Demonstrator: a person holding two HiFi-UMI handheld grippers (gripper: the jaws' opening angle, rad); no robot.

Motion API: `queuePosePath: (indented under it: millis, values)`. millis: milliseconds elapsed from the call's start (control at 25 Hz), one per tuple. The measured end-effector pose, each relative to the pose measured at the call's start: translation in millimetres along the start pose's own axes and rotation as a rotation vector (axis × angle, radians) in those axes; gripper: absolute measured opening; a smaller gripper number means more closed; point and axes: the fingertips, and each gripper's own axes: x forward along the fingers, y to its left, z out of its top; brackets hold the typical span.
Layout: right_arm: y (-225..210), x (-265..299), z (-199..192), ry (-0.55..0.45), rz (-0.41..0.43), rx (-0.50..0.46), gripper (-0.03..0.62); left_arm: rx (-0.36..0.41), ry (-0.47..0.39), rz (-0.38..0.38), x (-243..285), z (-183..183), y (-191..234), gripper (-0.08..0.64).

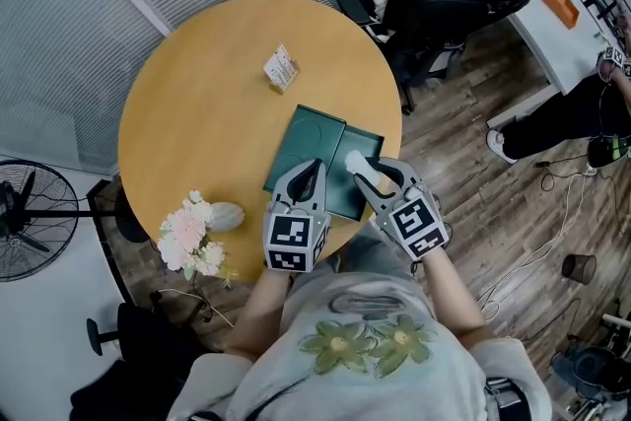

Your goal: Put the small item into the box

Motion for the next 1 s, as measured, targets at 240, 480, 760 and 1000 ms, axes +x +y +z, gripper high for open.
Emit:
queuePosePath:
  millis: [240, 480, 760, 1000]
  values:
    - [3.7, 5.5, -10.4, 0.03, 0.022, -0.008, 0.133, -0.004, 0.008, 0.011, 0.2, -4.5, 1.5, 0.003]
    - [5.7, 9.0, -14.4, 0.042, 0.035, -0.014, 0.134, -0.008, 0.019, 0.029, -1.1, -8.7, 5.1, 0.003]
    - [5.3, 14.6, -22.5, 0.068, 0.047, -0.02, 0.133, -0.008, 0.023, 0.043, -2.0, -10.3, 6.8, 0.003]
    - [8.1, 19.3, -31.5, 0.097, 0.062, -0.031, 0.135, -0.009, 0.016, 0.051, -5.3, -9.0, 7.8, 0.003]
